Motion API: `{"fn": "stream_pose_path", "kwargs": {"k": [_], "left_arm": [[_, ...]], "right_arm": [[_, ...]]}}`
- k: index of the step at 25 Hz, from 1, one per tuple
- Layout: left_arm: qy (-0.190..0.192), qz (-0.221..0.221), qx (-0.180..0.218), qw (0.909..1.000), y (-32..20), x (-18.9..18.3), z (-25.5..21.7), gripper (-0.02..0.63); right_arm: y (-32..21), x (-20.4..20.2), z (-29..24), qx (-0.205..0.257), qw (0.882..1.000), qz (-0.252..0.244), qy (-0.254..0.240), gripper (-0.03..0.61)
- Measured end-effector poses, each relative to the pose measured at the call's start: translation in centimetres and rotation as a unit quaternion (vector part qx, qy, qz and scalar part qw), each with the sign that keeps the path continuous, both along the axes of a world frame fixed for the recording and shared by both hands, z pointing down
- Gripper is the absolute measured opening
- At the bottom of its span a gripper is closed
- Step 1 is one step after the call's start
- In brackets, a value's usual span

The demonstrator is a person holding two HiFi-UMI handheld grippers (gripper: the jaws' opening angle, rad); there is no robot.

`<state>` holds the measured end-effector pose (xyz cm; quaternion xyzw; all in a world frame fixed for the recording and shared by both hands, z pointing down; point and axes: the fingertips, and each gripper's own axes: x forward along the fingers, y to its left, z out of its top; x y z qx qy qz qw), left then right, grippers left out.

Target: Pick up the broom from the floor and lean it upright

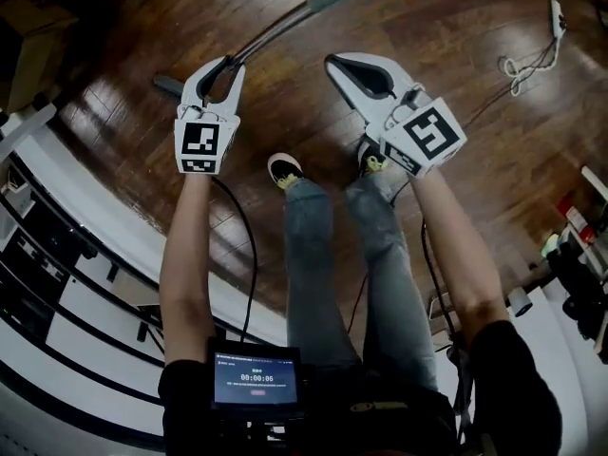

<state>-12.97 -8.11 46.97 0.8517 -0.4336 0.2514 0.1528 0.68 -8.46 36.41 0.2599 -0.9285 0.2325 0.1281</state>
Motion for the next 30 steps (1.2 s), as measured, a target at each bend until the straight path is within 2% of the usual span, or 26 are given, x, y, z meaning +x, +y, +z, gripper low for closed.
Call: {"fn": "stream_pose_path", "kwargs": {"k": [1,3,4,5,6,8,9,10,12,14,16,18,21,24,30], "left_arm": [[0.006,-0.015,0.004,0.9999,-0.4,-1.2,-0.9,0.115],[0.02,-0.034,0.007,0.9992,-0.9,-3.0,-2.1,0.114],[0.027,-0.039,0.007,0.9989,-1.0,-3.7,-2.5,0.114],[0.033,-0.042,0.007,0.9985,-1.2,-4.3,-2.8,0.114],[0.038,-0.045,0.005,0.9983,-1.4,-4.7,-3.1,0.114],[0.04,-0.047,0.002,0.9981,-2.0,-5.6,-3.8,0.112],[0.041,-0.054,0.002,0.9977,-2.2,-6.2,-4.4,0.11],[0.044,-0.067,0.005,0.9968,-2.4,-7.0,-5.2,0.109],[0.057,-0.106,0.02,0.9925,-2.7,-9.3,-7.3,0.11],[0.058,-0.133,0.033,0.9888,-3.1,-11.9,-9.3,0.106],[0.058,-0.144,0.036,0.9872,-2.9,-14.1,-11.3,0.1],[0.062,-0.15,0.041,0.986,-2.9,-15.7,-13.7,0.097],[0.068,-0.177,0.044,0.9808,-4.1,-17.7,-17.1,0.097],[0.069,-0.224,0.035,0.9714,-6.3,-20.1,-19.6,0.097],[0.054,-0.313,-0.018,0.9482,-7.9,-25.6,-19.0,0.097]], "right_arm": [[-1.6,-0.9,0.0,0.002,1.0,-0.003,0.002,0.005],[-4.1,-4.0,-2.3,0.008,0.999,-0.023,-0.046,0.008],[-4.8,-6.2,-4.1,0.012,0.996,-0.044,-0.083,0.15],[-5.2,-8.7,-5.5,0.017,0.992,-0.068,-0.109,0.375],[-5.6,-11.2,-6.5,0.023,0.989,-0.091,-0.117,0.407],[-6.4,-16.1,-7.8,0.05,0.986,-0.125,-0.099,0.394],[-6.9,-18.2,-8.6,0.067,0.985,-0.132,-0.087,0.28],[-7.1,-20.1,-9.6,0.082,0.984,-0.139,-0.077,0.08],[-6.8,-23.8,-12.3,0.101,0.977,-0.169,-0.077,0.061],[-5.8,-27.6,-14.9,0.126,0.963,-0.22,-0.087,0.058],[-4.4,-31.0,-17.3,0.148,0.949,-0.265,-0.09,0.057],[-3.6,-33.7,-19.7,0.15,0.94,-0.293,-0.093,0.057],[-4.2,-36.5,-23.2,0.135,0.933,-0.312,-0.117,0.055],[-6.7,-38.9,-25.6,0.11,0.929,-0.32,-0.147,0.055],[-11.9,-44.0,-24.0,0.024,0.926,-0.324,-0.191,0.055]]}}
